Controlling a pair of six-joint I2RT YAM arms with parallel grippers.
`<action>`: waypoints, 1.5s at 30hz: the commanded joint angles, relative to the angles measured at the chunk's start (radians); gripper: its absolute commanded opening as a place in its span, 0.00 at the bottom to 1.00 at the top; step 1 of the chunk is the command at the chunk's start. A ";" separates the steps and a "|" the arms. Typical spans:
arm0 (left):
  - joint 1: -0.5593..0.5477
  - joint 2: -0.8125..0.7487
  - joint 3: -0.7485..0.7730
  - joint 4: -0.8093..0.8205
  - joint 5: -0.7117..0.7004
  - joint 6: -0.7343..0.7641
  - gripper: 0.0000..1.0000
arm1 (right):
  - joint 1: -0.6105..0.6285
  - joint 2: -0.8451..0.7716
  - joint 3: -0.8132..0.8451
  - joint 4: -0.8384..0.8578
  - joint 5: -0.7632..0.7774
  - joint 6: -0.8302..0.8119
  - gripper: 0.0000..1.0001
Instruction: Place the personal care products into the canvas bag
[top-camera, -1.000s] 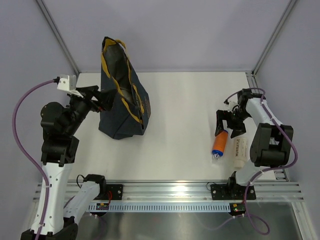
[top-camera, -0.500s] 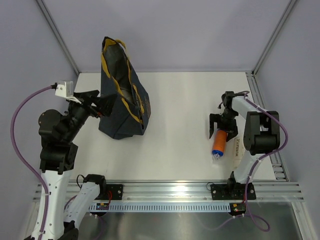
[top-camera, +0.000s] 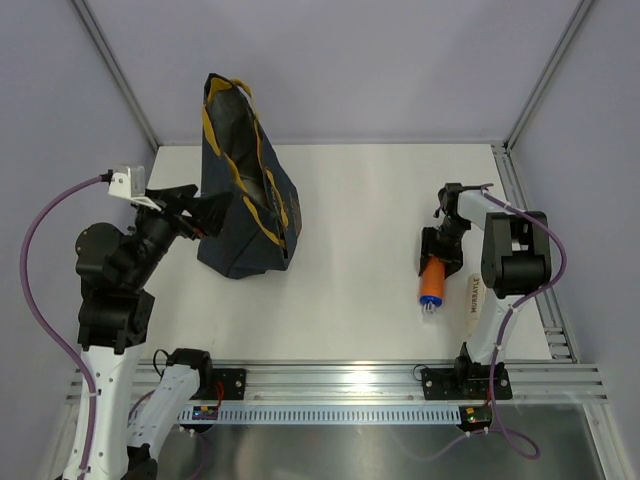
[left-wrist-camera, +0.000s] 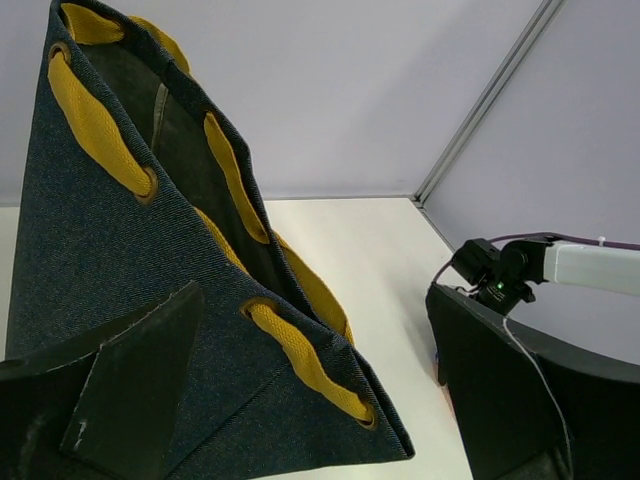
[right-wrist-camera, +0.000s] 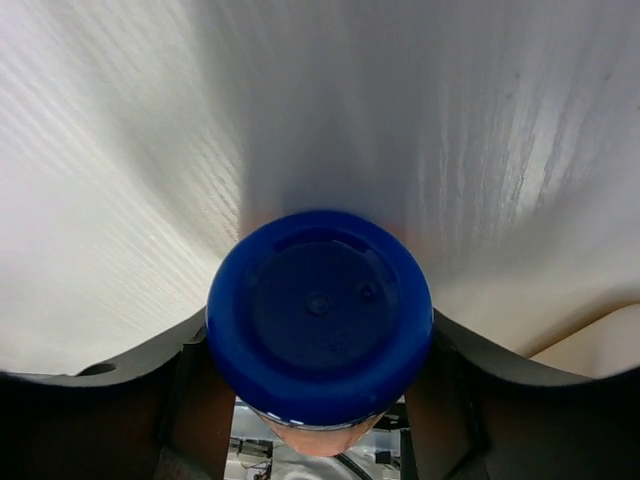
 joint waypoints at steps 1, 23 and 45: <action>0.002 0.012 0.027 0.033 -0.002 -0.010 0.99 | -0.010 -0.035 0.081 0.004 -0.104 -0.023 0.14; 0.002 -0.001 0.063 0.076 -0.041 0.000 0.99 | 0.200 0.074 1.188 0.208 -0.884 0.216 0.00; 0.002 -0.056 0.057 0.011 -0.113 -0.043 0.99 | 0.610 0.347 1.453 1.072 -0.244 0.263 0.00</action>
